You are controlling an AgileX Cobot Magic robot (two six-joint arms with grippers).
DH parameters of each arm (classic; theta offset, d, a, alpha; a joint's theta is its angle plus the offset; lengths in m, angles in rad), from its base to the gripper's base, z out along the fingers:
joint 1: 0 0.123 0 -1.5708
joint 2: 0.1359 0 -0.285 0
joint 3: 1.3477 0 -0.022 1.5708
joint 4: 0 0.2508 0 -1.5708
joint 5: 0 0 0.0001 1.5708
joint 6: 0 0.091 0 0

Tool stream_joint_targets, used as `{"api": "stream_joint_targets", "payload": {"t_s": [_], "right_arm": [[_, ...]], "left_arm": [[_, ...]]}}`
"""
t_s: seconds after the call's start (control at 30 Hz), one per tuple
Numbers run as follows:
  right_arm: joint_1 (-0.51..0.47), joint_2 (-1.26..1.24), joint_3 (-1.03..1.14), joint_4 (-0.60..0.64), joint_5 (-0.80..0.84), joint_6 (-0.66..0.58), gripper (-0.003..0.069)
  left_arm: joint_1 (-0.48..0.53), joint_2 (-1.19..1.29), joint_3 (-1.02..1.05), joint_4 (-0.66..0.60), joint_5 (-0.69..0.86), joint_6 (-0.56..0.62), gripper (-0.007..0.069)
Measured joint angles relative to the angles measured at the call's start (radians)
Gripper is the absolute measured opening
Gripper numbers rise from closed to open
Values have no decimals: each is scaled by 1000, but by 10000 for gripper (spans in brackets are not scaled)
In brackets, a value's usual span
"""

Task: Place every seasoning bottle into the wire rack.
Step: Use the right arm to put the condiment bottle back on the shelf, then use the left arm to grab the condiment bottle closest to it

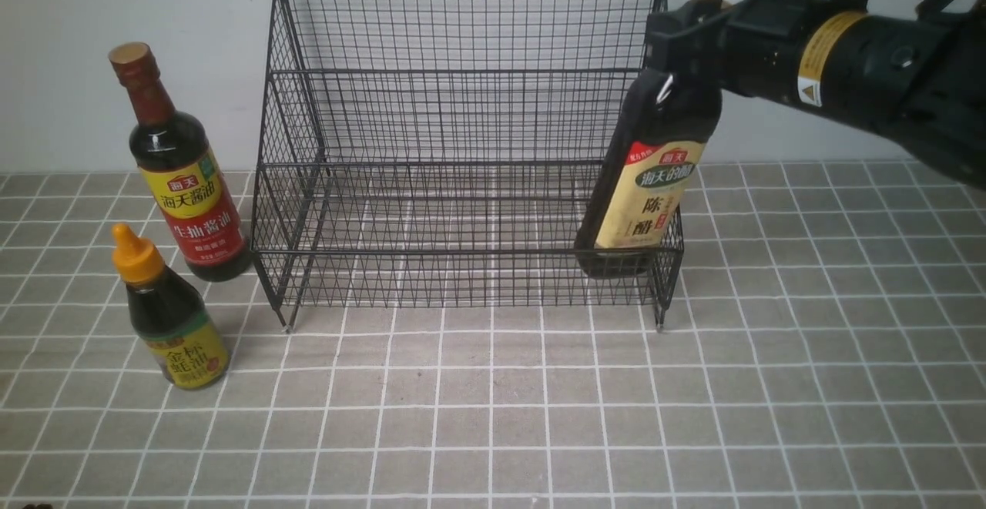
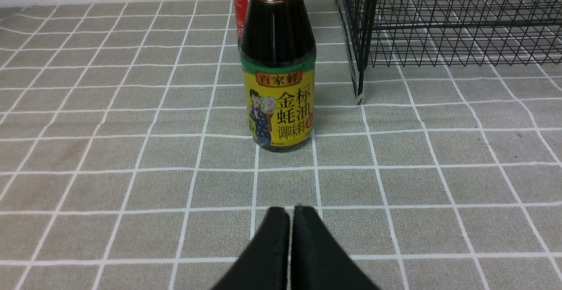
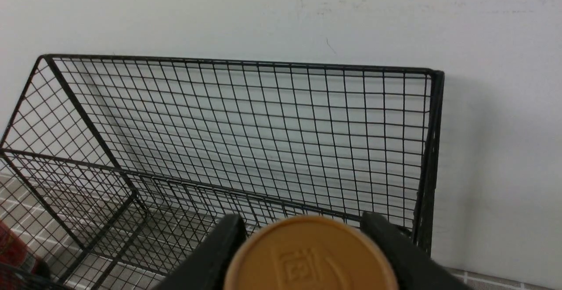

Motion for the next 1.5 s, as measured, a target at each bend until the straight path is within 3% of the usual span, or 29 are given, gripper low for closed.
{"api": "stream_joint_targets", "payload": {"t_s": [0.2, 0.3, 1.1, 1.23, 1.37, 1.43, 1.5], "right_arm": [[9, -10, -13, -9, -22, -12, 429], [9, -8, -14, -11, -23, -12, 448], [9, -15, -16, -19, -143, 98, 452], [9, -57, -17, -93, -72, 105, 395], [10, -142, -17, -173, 195, 96, 227], [10, -195, -17, -152, 357, 21, 109], [10, -258, -17, -71, 521, -160, 25]], "left_arm": [[0, 0, 0, 0, 0, 0, -7], [0, 0, 0, 0, 0, 0, -7], [0, 0, 0, 0, 0, 0, -7], [0, 0, 0, 0, 0, 0, -7], [0, 0, 0, 0, 0, 0, -7], [0, 0, 0, 0, 0, 0, -7], [0, 0, 0, 0, 0, 0, -7]]}}
